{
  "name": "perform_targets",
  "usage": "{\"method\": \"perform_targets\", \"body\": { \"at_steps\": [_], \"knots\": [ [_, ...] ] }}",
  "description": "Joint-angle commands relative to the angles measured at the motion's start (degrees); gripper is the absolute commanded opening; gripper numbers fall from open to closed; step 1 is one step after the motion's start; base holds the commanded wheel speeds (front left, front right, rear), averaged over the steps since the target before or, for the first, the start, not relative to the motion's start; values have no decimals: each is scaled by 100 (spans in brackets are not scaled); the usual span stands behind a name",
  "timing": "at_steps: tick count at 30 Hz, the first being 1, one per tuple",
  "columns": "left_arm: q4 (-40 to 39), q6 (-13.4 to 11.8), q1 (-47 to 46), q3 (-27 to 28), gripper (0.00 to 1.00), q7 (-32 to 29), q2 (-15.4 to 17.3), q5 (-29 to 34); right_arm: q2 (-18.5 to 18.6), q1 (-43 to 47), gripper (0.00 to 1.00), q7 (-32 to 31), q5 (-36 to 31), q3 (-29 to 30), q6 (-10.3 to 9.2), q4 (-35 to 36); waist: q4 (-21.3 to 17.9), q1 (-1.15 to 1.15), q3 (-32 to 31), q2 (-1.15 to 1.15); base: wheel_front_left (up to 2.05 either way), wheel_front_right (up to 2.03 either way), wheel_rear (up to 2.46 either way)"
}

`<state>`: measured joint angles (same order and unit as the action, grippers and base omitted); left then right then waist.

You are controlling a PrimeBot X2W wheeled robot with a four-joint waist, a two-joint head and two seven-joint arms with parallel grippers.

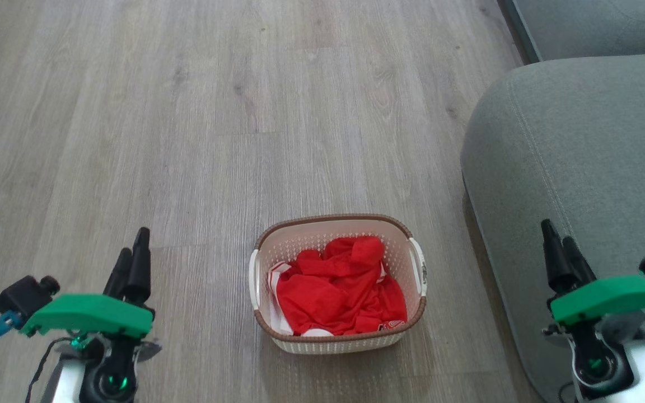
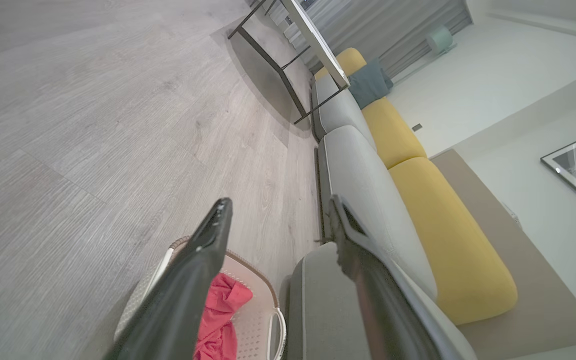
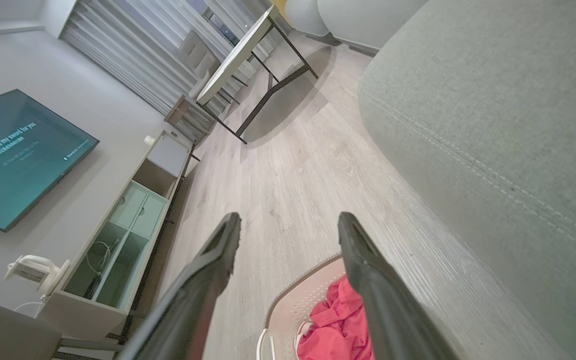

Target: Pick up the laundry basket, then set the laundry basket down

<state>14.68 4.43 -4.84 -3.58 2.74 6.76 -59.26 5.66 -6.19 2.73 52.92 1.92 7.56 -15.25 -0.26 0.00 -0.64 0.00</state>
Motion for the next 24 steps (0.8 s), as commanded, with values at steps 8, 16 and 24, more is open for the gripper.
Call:
{"method": "perform_targets", "body": {
  "at_steps": [8,16,24],
  "knots": [
    [-294,-134,-454,-130,100,213,233,858,167,-493,100,214,-809,-192,-4,252,0,0,-1,0,0,0,0],
    [-242,-267,-490,-331,100,348,319,1547,196,-528,100,349,-1422,-291,-4,202,10,0,-17,0,0,0,0],
    [-146,-348,-538,-473,100,466,382,2025,192,-563,100,467,-1948,-364,-5,118,7,0,-38,0,0,0,0]
  ]
}}
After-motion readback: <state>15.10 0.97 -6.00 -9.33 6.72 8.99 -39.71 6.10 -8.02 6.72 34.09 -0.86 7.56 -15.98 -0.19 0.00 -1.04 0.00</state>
